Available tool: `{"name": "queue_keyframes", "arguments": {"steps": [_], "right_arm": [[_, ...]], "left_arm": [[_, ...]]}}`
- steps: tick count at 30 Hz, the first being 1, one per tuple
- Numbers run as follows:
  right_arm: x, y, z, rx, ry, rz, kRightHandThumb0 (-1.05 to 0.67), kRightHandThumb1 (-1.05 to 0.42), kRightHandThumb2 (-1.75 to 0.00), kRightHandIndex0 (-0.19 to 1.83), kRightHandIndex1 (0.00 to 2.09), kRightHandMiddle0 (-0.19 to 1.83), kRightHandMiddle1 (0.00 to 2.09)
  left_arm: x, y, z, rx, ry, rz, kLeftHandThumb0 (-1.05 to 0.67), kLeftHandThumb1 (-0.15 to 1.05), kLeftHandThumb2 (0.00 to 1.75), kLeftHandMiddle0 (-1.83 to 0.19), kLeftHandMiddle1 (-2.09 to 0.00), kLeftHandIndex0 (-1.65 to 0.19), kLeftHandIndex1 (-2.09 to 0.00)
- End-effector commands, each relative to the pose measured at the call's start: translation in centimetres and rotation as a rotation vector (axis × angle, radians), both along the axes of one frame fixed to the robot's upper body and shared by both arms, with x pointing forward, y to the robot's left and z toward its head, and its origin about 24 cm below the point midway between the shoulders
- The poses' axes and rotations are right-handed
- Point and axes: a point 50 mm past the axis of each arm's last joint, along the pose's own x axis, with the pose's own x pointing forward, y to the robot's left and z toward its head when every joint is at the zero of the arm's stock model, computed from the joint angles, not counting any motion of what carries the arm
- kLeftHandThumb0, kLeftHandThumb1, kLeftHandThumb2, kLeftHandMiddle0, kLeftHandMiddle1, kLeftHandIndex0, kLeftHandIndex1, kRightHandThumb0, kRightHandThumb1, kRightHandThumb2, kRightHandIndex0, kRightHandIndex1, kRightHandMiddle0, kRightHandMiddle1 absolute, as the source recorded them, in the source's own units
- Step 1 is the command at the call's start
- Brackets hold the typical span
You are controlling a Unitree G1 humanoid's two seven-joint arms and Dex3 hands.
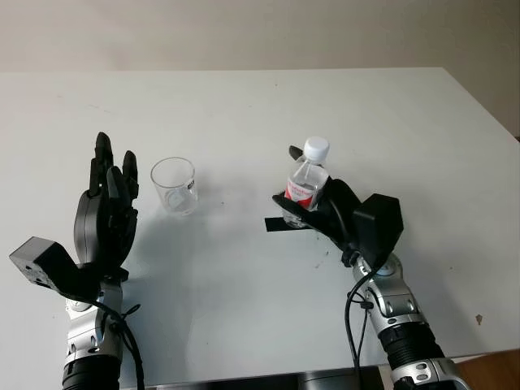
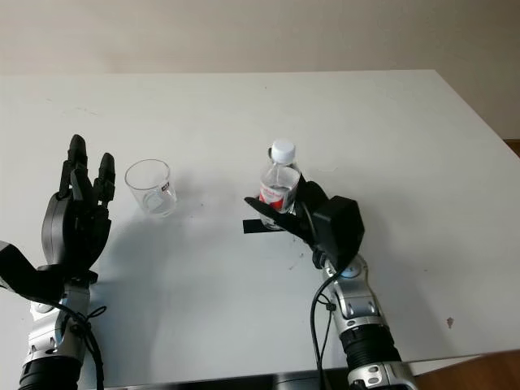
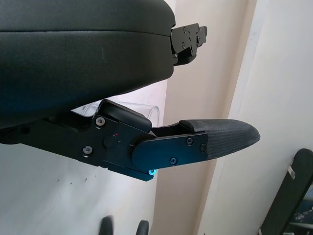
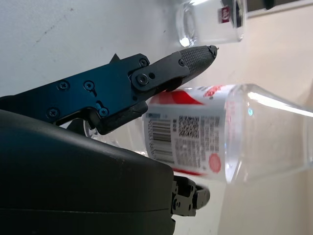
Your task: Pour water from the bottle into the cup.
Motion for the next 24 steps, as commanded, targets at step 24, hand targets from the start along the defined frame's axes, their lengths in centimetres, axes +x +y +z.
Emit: {"name": "queue_keyframes", "arguments": {"steps": [24], "right_arm": [[-1.7, -2.4, -0.9, 0.087, -0.071, 0.049, -0.88, -0.93, -0.06, -0.19, 0.00, -0.19, 0.00]], "left_arm": [[-0.1, 0.2, -0.2, 0.007, 0.008, 0.004, -0.86, 1.05, 0.55, 0.02, 0.00, 0.14, 0.00]]}}
